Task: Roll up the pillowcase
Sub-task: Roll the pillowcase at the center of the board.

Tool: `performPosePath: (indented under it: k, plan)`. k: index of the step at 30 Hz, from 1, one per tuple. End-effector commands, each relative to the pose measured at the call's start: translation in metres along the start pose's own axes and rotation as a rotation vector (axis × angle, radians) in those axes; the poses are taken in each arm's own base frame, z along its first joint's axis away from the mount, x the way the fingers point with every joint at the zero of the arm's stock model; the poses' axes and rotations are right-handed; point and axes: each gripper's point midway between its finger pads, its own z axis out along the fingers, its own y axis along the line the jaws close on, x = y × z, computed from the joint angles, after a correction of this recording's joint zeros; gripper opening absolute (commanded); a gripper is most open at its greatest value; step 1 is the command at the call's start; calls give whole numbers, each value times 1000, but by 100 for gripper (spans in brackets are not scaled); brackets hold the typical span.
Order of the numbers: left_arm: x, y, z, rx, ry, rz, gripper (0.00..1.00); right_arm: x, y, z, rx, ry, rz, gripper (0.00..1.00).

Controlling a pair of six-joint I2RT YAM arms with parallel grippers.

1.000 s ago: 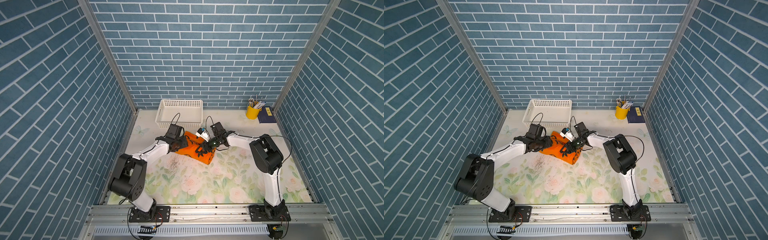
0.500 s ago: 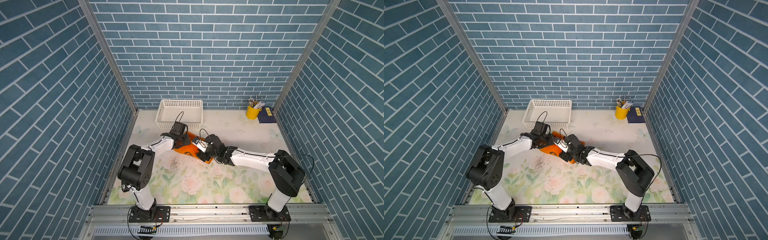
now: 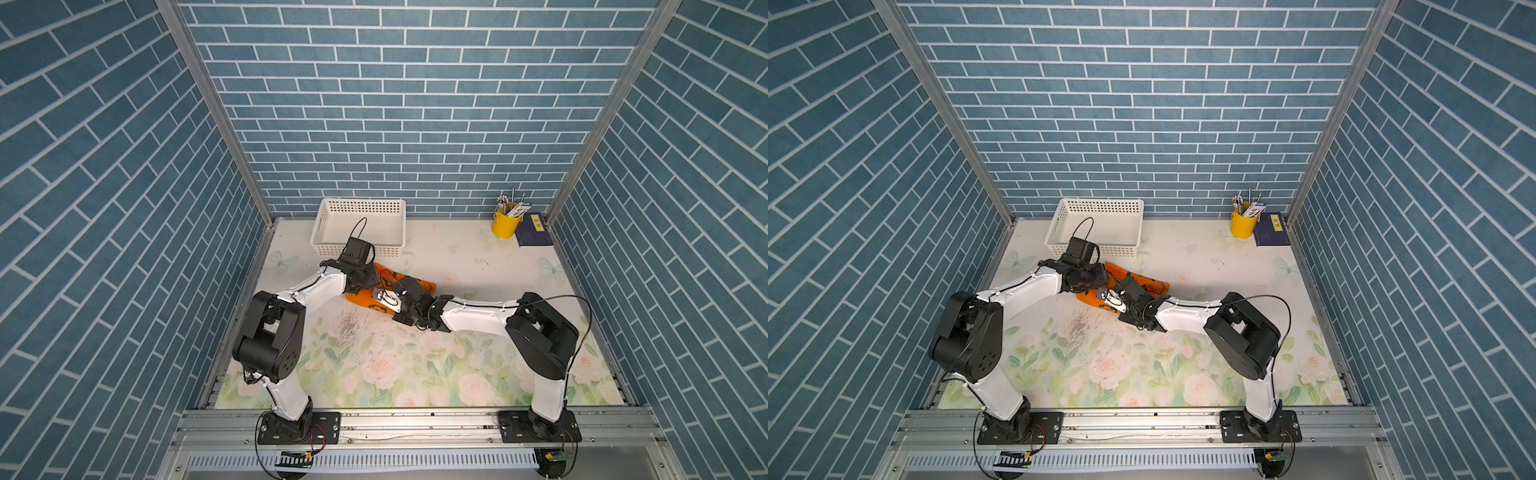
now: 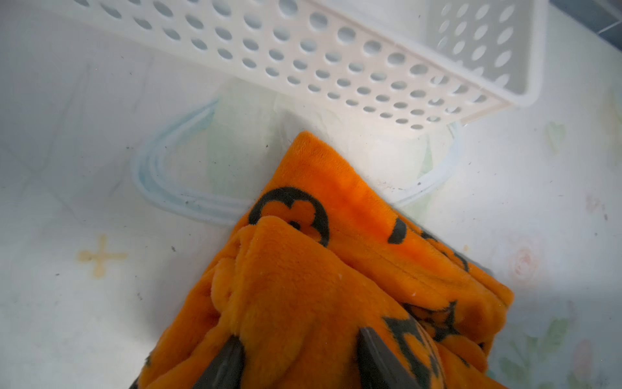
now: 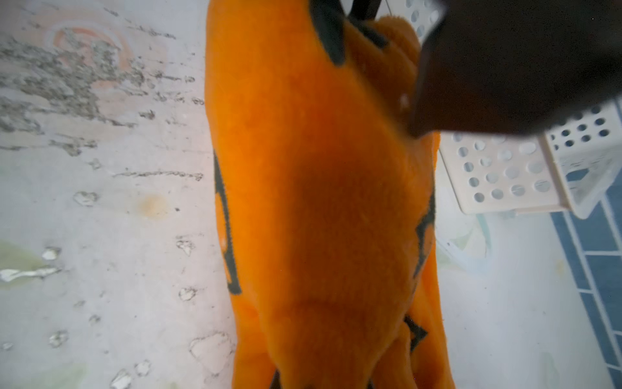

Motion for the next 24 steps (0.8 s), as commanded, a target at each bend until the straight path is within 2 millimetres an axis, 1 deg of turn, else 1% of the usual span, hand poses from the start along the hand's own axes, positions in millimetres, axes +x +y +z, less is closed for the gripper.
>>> performPosePath:
  k: [1,3,5,7,9,13,17,19,20,21,24]
  plan:
    - [-27,-4,-38,24,-63,-15,57,23,45,2,-306,66,151,4]
    - [-36,0,-49,24,-89,-27,58,17,49,-4,-403,37,232,4]
    - [-39,7,-56,5,-106,-33,59,13,46,-9,-483,7,324,6]
    - [-36,12,-59,-5,-108,-36,59,10,39,-12,-564,-27,429,9]
    - [-28,13,-57,15,-97,-43,59,14,28,-10,-607,-42,526,9]
    - [-9,13,-50,66,-74,-76,59,23,7,1,-685,-52,680,11]
    - [4,10,-43,114,-57,-100,60,33,-17,18,-726,-61,797,15]
    - [10,3,-39,146,-50,-111,61,38,-31,26,-743,-76,867,16]
    - [12,-1,-37,164,-47,-111,61,36,-37,25,-758,-92,886,17]
    - [15,-6,-34,178,-43,-113,62,46,-37,35,-771,-70,927,16]
    - [25,-20,-24,214,-25,-118,62,54,-44,43,-796,-52,996,18]
